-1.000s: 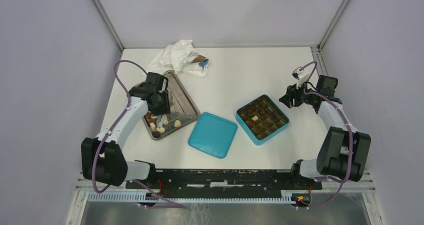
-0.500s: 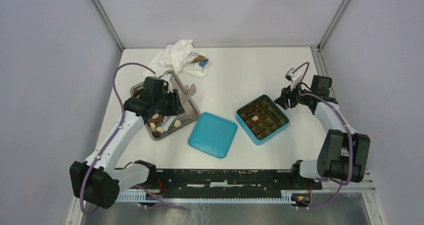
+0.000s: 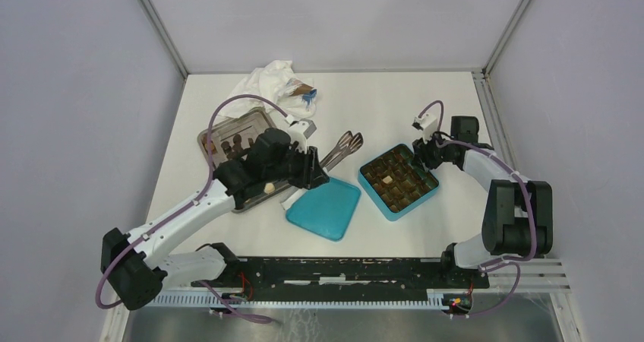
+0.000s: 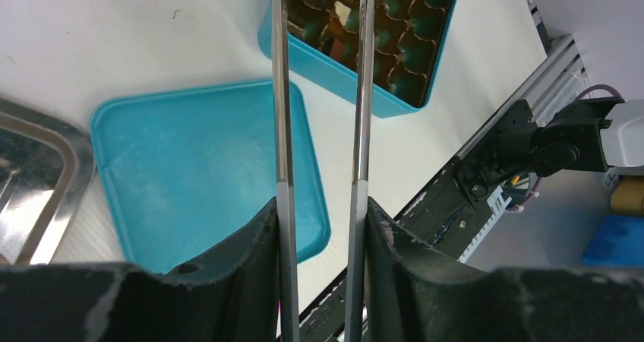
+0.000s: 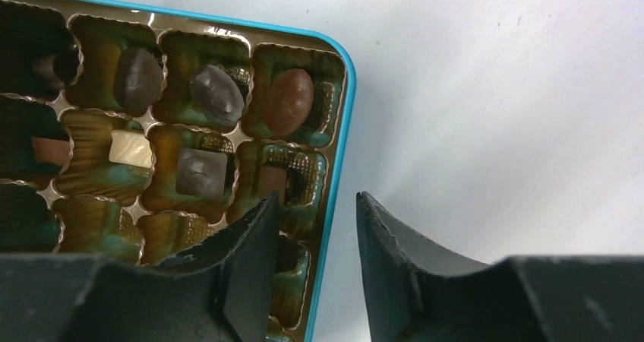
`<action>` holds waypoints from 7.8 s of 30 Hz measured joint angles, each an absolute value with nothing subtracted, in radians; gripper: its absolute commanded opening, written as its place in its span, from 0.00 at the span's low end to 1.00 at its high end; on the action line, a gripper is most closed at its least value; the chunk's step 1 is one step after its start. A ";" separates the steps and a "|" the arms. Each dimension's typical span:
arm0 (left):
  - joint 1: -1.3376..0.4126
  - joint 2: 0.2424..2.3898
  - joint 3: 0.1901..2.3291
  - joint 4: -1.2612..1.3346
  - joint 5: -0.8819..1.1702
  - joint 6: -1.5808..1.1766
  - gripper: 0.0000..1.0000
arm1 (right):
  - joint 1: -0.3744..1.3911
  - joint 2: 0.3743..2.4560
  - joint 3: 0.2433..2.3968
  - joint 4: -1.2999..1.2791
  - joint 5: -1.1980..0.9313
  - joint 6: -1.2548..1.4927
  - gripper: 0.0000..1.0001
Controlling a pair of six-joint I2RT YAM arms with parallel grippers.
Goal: Pack the chocolate
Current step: Pick up the packing box from the center of the board, then place the packing box at the center of the board, then place the fake chocolate in the packing box, then move the packing box to the center of the board, then pick up the fake chocolate from the plate.
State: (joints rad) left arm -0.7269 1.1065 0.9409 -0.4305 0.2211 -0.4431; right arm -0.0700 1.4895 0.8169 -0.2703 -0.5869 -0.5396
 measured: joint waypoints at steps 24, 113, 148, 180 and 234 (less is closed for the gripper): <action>-0.983 1.218 0.868 -0.229 0.133 -0.479 0.02 | -0.028 1.408 0.781 -0.194 -0.510 -0.471 0.00; -1.198 1.761 1.352 -0.479 -0.156 -0.398 0.43 | -0.132 1.422 0.783 -0.176 -0.682 -0.328 0.54; -1.198 1.513 1.180 -0.430 -0.216 -0.449 0.45 | -0.116 1.500 0.830 -0.228 -0.723 -0.398 0.50; -1.172 1.195 0.925 -0.512 -0.454 -0.535 0.45 | -0.097 1.510 0.837 -0.153 -0.497 -0.345 0.57; -0.186 1.542 1.140 -0.776 -0.233 -0.274 0.38 | -0.099 1.334 0.809 -0.196 -0.793 -0.369 0.58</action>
